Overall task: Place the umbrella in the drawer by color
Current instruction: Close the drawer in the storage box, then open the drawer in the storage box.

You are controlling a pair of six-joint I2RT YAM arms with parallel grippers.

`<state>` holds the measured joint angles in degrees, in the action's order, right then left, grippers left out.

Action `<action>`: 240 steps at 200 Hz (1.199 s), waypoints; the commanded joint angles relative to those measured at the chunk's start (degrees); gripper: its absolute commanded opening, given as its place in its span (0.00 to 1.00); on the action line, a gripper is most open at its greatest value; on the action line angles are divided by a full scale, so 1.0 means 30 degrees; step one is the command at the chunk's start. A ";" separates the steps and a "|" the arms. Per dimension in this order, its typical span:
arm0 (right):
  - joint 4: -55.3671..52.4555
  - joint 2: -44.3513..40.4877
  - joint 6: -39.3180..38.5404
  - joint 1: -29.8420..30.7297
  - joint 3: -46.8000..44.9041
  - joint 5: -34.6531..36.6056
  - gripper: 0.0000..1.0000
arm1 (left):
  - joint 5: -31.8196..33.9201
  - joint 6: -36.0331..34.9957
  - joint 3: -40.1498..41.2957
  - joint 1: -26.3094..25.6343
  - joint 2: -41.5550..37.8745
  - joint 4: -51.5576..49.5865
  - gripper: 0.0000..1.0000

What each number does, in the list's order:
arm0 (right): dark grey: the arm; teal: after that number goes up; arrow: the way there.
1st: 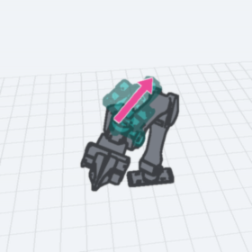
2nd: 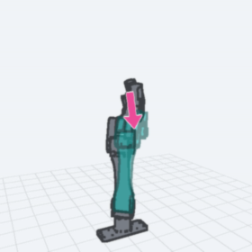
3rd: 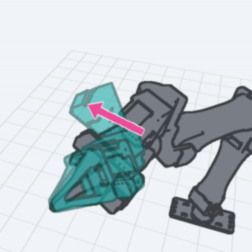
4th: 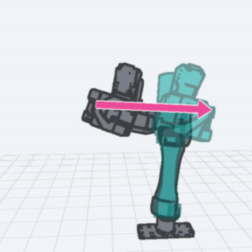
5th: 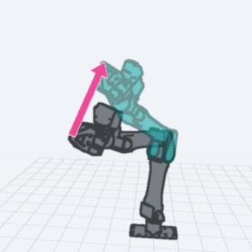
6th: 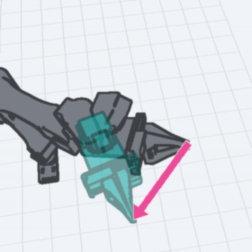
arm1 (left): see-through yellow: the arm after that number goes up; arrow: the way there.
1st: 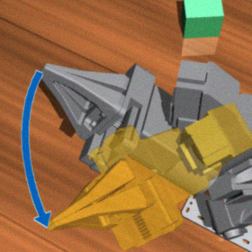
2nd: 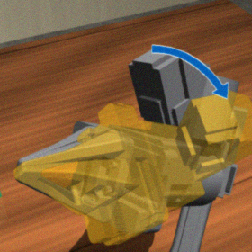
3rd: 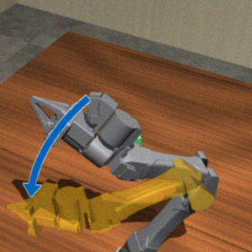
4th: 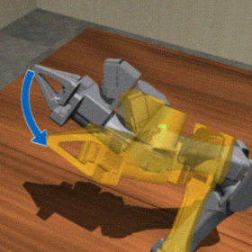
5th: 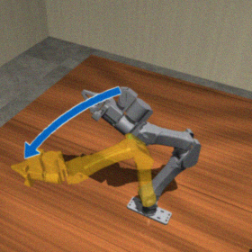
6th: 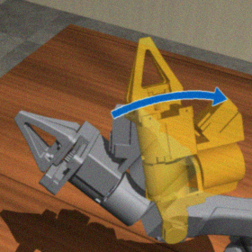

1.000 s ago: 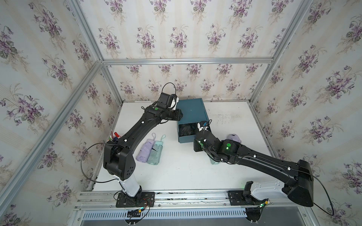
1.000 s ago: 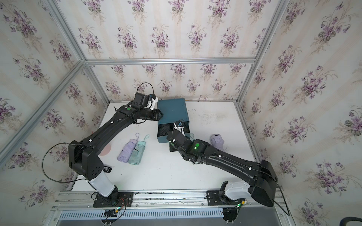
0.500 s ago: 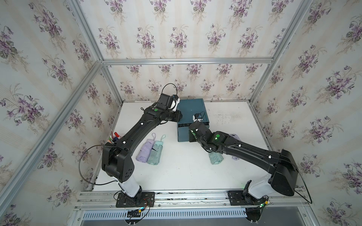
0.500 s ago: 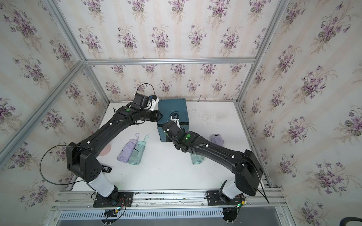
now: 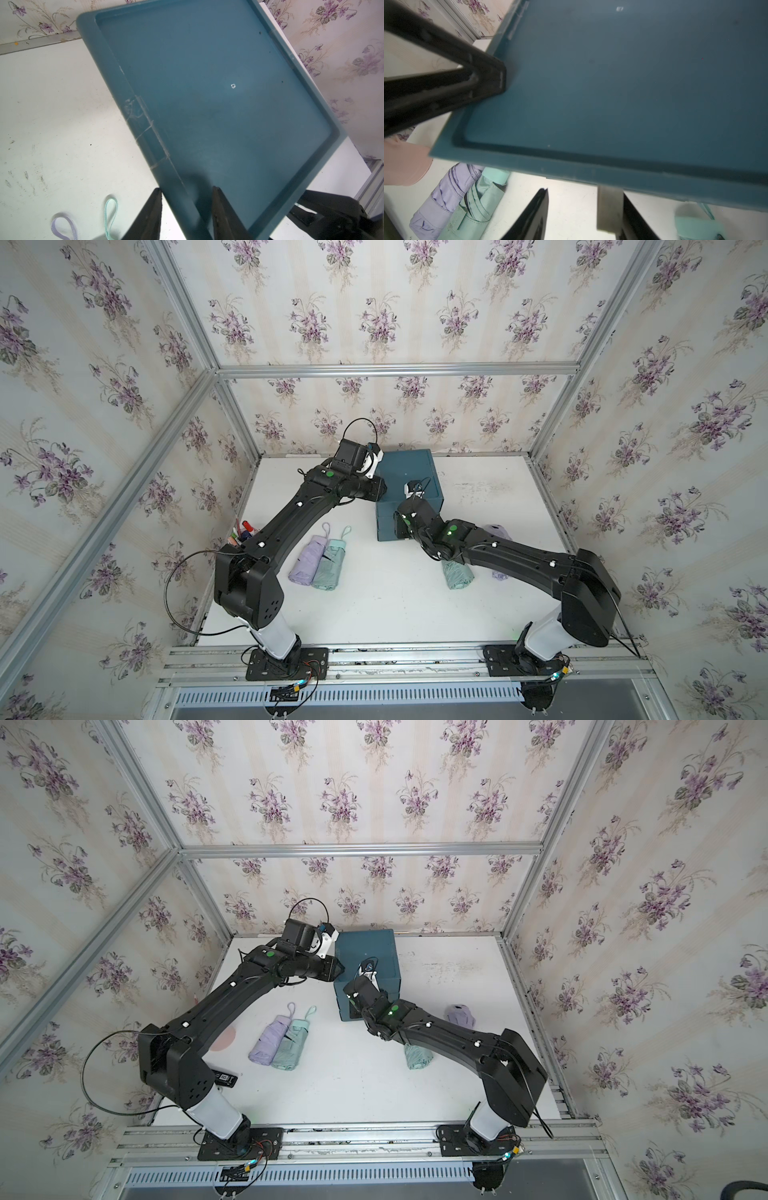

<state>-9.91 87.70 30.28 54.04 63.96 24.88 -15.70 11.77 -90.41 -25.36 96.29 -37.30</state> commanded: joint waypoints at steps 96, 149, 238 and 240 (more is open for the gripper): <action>1.3059 -0.4929 0.8461 -0.2577 -1.1324 -0.8255 0.43 | -0.0077 -0.0382 0.0532 0.0048 -0.0053 -0.2652 0.37; 1.8389 -0.1982 1.0220 -0.3746 -1.1918 -0.9391 0.43 | -0.0302 -0.0321 0.0543 0.0134 -0.0103 -0.2571 0.37; 1.9987 0.1011 1.0813 -0.4448 -1.0616 -1.0673 0.36 | -0.0302 -0.0082 0.0506 0.0237 -0.0182 -0.2674 0.37; 1.9970 0.1011 1.0828 -0.4449 -1.0586 -1.0656 0.36 | -0.0317 -0.0085 0.0515 0.0241 -0.0175 -0.2667 0.37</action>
<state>47.46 90.32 62.63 40.77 31.59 -6.48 -17.56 12.05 -89.43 -24.75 95.46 -37.41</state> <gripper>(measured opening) 0.373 0.374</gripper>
